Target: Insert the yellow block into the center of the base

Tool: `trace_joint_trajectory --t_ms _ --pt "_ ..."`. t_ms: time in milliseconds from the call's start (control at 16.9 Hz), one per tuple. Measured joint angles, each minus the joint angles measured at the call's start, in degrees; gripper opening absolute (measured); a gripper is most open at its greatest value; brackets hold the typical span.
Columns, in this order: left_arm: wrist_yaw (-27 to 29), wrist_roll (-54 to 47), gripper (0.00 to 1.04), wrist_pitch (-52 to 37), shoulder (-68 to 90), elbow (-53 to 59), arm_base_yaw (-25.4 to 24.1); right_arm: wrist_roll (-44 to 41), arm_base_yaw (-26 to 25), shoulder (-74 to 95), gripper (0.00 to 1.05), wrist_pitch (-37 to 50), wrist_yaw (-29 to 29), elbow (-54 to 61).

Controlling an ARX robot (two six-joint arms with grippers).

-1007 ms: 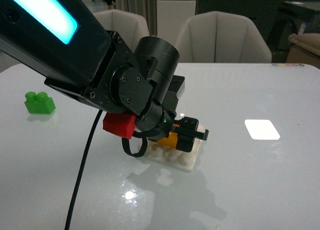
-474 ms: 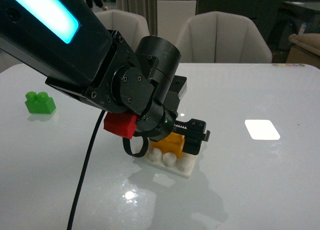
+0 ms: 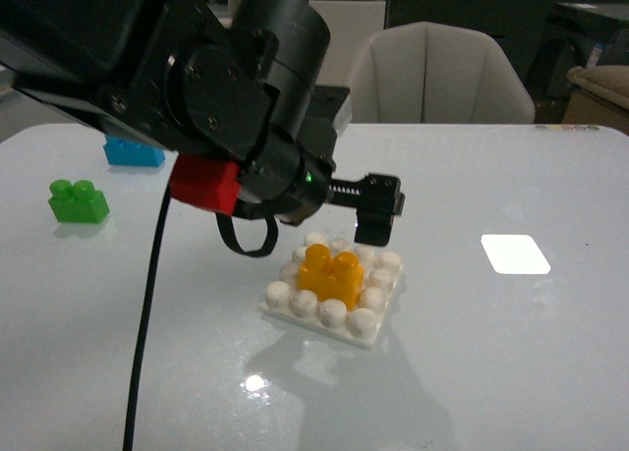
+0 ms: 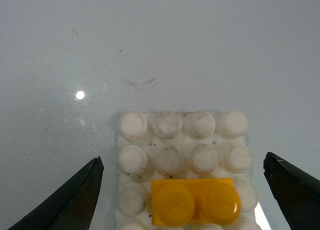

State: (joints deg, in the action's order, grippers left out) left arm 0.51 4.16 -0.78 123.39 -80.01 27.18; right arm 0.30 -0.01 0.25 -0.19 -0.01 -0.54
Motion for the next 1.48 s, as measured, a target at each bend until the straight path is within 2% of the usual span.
trace_joint_trajectory --t_ms 237,593,830,889,948,1007,1126,1244,1363,1481 --pt "-2.3 0.4 0.98 -4.0 -9.9 6.5 -0.5 0.0 0.0 0.0 0.98 0.0 0.0 0.0" --pt "-3.2 0.8 0.98 -5.9 -15.2 9.9 -1.4 0.0 0.0 0.0 0.98 0.0 0.0 0.0" --pt "-3.9 1.9 0.98 -15.2 -29.3 20.2 -8.5 0.0 0.0 0.0 0.98 0.0 0.0 0.0" --pt "-2.1 1.6 0.96 -19.5 -33.2 23.9 -10.7 0.0 0.0 0.0 0.98 0.0 0.0 0.0" --pt "6.0 -0.3 0.85 -29.8 -37.4 29.9 -11.7 0.0 0.0 0.0 0.98 0.0 0.0 0.0" --pt "9.7 -1.9 0.73 -35.0 -44.4 38.3 -14.3 0.0 0.0 0.0 0.98 0.0 0.0 0.0" --pt "7.7 -3.1 0.47 -34.5 -59.3 50.8 -20.6 0.0 0.0 0.0 0.98 0.0 0.0 0.0" --pt "6.1 -3.1 0.29 -36.5 -64.1 56.0 -21.2 0.0 0.0 0.0 0.98 0.0 0.0 0.0" --pt "4.3 -3.2 0.06 -36.7 -66.7 62.1 -21.9 0.0 0.0 0.0 0.98 0.0 0.0 0.0" --pt "3.8 -3.3 0.02 -37.1 -70.8 65.8 -23.1 0.0 0.0 0.0 0.98 0.0 0.0 0.0"
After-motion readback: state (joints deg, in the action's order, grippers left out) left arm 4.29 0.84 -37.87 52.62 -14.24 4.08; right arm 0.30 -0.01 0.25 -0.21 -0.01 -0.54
